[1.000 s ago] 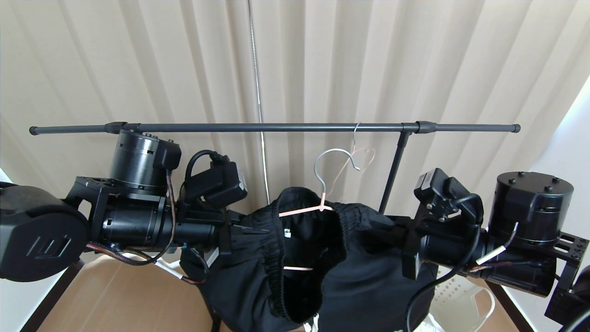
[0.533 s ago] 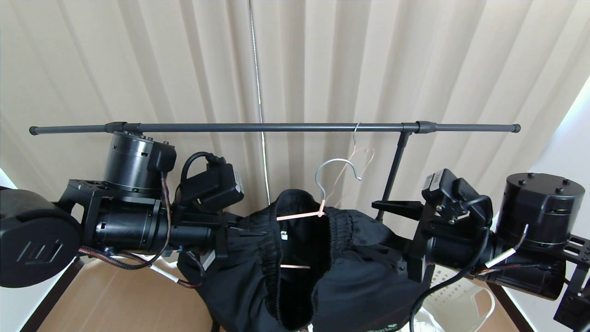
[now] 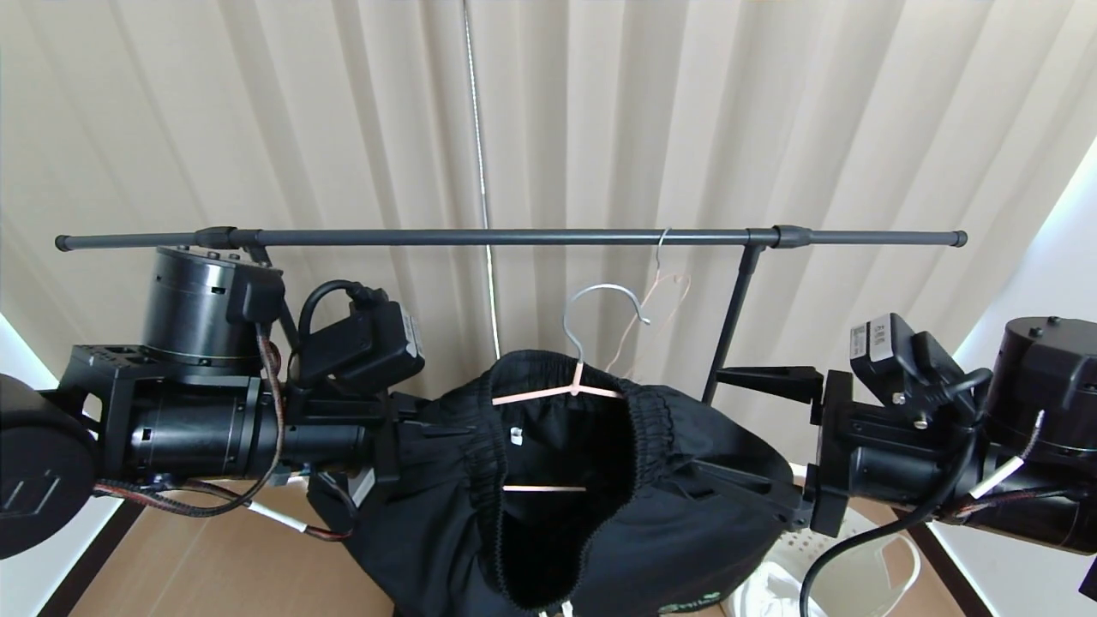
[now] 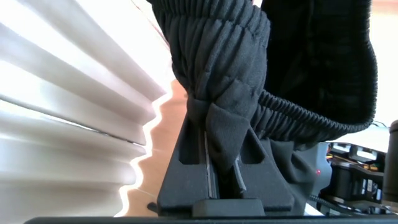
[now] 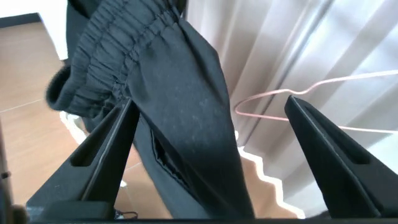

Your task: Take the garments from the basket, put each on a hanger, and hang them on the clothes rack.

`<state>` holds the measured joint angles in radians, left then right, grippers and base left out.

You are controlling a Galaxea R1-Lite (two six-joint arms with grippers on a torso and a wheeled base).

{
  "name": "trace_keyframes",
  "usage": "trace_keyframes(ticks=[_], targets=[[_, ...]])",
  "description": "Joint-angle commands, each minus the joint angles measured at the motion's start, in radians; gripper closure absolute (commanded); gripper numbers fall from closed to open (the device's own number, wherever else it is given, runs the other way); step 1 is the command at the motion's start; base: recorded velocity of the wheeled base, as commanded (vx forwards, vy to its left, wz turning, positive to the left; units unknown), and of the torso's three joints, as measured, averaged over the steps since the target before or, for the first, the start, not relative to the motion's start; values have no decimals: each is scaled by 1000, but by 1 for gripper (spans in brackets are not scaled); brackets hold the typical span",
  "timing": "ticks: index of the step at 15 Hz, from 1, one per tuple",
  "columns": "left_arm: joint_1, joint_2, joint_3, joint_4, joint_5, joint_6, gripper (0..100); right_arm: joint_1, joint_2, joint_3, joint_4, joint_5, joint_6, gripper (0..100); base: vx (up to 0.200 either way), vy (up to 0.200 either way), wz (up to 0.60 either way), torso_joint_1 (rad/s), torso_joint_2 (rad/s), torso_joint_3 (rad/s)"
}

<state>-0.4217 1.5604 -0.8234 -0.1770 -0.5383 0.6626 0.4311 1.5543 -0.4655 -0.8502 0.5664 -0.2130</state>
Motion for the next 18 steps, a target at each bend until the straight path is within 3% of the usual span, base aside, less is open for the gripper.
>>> trace_keyframes(ticks=[1,3,7,9,14,18], targets=[[15,-39,18,1,0,0,100,-23,-22,13,-1,47,-2,0,0,0,0,0,0,0],[31,-65,38,-1,0,0,100,-52,-25,22,-1,107,-5,0,0,0,0,0,0,0],[57,-103,56,-1,0,-11,100,-69,6,47,0,109,-140,0,0,0,0,0,0,0],[60,-120,63,-1,0,-40,100,-84,10,53,0,113,-152,0,0,0,0,0,0,0],[80,-161,84,-1,-2,-93,100,-193,76,50,-1,297,-166,0,0,0,0,0,0,0],[83,-175,118,-73,-3,-126,100,-213,170,42,-6,310,-215,0,0,0,0,0,0,0]])
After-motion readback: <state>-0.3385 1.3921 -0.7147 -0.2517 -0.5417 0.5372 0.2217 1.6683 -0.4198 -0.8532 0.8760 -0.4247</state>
